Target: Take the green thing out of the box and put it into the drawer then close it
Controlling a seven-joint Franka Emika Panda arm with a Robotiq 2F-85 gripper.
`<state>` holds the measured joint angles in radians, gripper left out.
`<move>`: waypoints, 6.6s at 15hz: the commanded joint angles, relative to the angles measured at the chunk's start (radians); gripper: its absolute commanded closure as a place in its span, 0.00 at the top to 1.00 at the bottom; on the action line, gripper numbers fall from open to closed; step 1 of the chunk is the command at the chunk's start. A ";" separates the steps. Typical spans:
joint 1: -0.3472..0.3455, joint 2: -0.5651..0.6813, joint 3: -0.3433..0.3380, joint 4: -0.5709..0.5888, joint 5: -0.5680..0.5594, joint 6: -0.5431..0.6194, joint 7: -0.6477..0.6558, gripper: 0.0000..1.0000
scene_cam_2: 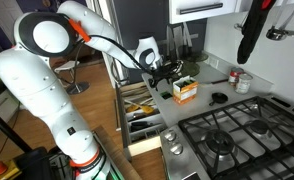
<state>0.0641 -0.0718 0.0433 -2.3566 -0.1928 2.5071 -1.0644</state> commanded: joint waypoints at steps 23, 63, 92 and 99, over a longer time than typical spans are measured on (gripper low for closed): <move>-0.031 0.238 -0.016 0.029 -0.103 0.350 0.098 0.00; -0.028 0.060 0.009 -0.097 0.102 0.093 -0.112 0.00; 0.000 -0.022 0.001 -0.097 0.246 -0.187 -0.359 0.15; 0.001 -0.042 -0.003 -0.104 0.245 -0.181 -0.359 0.27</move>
<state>0.0533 -0.1141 0.0523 -2.4620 0.0545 2.3283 -1.4254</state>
